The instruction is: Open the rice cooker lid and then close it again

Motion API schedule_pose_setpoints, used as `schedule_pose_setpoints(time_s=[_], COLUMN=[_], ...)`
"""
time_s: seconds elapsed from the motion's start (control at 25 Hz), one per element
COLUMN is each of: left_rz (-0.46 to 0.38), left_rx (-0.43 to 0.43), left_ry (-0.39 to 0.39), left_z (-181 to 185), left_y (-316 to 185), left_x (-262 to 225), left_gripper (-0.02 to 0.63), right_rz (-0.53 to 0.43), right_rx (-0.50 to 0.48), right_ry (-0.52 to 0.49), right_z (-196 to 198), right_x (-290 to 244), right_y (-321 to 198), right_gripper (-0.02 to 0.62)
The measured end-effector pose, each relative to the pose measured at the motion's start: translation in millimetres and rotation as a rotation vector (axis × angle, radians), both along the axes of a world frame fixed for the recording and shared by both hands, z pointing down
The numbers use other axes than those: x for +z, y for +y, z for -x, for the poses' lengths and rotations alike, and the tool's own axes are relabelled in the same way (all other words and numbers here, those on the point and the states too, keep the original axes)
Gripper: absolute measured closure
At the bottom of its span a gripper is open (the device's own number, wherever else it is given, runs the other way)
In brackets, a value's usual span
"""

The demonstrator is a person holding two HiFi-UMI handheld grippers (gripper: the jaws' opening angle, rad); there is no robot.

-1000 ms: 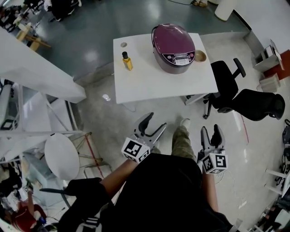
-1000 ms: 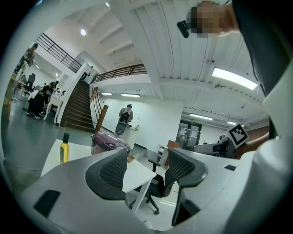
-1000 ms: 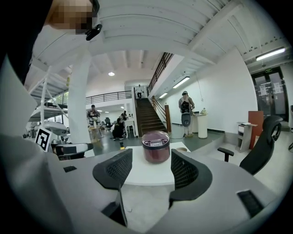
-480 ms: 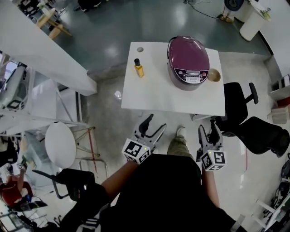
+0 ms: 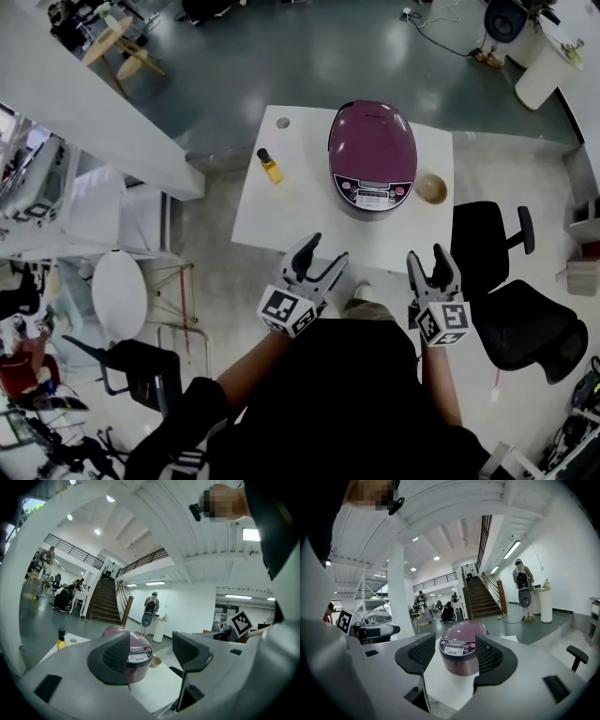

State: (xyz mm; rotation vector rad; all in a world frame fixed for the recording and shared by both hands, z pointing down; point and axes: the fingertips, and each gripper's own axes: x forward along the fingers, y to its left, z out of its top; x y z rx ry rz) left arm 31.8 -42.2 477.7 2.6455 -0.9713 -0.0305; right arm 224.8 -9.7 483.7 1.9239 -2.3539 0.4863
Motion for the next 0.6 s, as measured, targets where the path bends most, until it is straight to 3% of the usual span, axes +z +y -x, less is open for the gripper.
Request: schedule_pose_setpoints(time_s=[0.24,0.6], left_rz=[0.021,0.037], left_rx=[-0.056,-0.118], left_ry=[-0.041,-0.048], left_z=[-28,-24], left_y=[-17,-41], left_x=[3,4], left_gripper=[0.347,0.347], right_rz=[0.025,0.048], right_rx=[-0.096,-0.206], right_ry=[-0.04,-0.068], right_z=[-16,5], right_x=[11,21], right_y=[-31,-73], right_gripper=[0.362,0.362])
